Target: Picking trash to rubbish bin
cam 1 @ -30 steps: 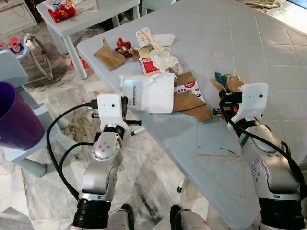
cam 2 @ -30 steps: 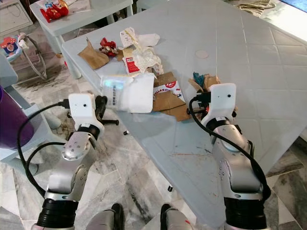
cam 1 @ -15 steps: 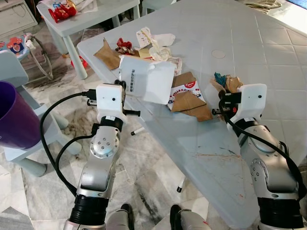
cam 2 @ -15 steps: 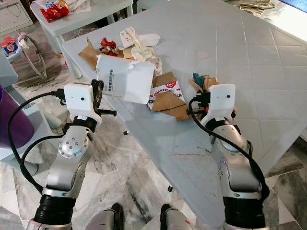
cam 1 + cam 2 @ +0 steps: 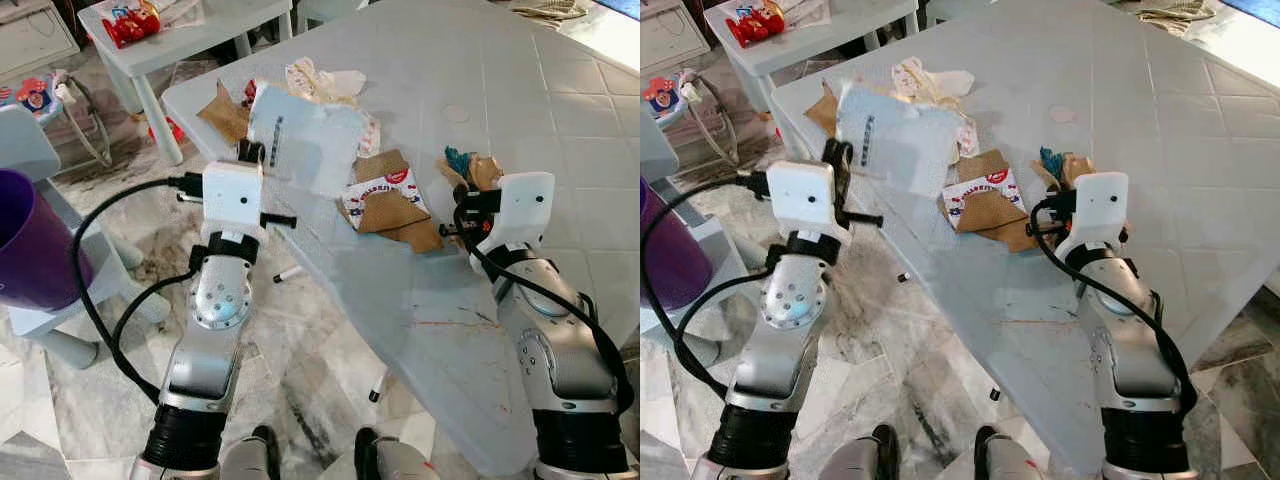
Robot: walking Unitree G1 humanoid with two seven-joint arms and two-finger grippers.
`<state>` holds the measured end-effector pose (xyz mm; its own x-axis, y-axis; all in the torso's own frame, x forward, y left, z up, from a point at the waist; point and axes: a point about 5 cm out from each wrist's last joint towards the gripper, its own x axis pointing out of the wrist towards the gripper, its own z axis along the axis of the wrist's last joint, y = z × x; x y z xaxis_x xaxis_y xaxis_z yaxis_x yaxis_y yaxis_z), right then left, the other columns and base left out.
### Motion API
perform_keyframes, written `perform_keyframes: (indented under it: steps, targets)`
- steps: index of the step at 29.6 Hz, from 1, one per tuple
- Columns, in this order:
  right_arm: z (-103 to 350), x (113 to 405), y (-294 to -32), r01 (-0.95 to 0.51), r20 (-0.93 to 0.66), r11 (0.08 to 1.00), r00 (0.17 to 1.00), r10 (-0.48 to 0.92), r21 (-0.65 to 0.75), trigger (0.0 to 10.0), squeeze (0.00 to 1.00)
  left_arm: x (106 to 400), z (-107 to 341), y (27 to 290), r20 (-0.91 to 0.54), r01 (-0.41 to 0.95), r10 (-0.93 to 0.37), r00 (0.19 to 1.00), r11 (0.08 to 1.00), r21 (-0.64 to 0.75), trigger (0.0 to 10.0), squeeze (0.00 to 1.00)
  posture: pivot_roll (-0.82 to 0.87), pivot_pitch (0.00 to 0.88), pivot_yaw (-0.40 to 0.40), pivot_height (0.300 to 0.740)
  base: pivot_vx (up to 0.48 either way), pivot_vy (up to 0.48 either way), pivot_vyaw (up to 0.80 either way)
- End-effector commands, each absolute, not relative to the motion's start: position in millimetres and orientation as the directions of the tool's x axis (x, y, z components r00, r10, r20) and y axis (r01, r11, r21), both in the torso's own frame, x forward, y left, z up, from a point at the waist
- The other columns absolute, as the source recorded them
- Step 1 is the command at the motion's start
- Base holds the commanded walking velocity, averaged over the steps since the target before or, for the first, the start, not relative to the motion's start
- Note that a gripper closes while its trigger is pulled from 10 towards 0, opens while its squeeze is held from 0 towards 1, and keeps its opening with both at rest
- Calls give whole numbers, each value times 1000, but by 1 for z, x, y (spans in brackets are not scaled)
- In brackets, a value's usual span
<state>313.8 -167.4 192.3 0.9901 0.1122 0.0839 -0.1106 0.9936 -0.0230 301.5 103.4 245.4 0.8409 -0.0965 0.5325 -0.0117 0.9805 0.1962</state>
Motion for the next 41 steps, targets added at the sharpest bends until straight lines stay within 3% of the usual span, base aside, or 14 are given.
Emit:
perform_keyframes:
  steps: [1, 9, 17, 21, 41]
  targets:
    - [191, 315, -168, -98, 81, 995, 992, 100, -21, 0, 0, 296, 256, 102, 582, -33, -97, 807, 977, 210, 0, 0, 13, 207, -25, 740, 0, 0, 0]
    - [192, 317, -168, -89, 95, 996, 991, 90, -17, 0, 0, 295, 263, 109, 604, -82, -76, 793, 970, 229, 0, 0, 24, 203, -23, 740, 0, 0, 0]
    - [195, 316, -166, -88, 128, 996, 988, 89, -9, 0, 0, 283, 236, 128, 517, -135, -30, 855, 951, 277, 0, 0, 40, 208, -17, 740, 0, 0, 0]
    - [194, 316, -164, -91, 132, 996, 987, 91, -12, 0, 0, 274, 225, 138, 477, -163, 4, 879, 942, 293, 0, 0, 56, 210, -20, 740, 0, 0, 666]
    - [194, 318, -160, -105, 144, 994, 984, 105, -5, 0, 0, 280, 216, 139, 408, -147, 44, 912, 963, 224, 0, 0, 52, 209, -19, 740, 0, 0, 800]
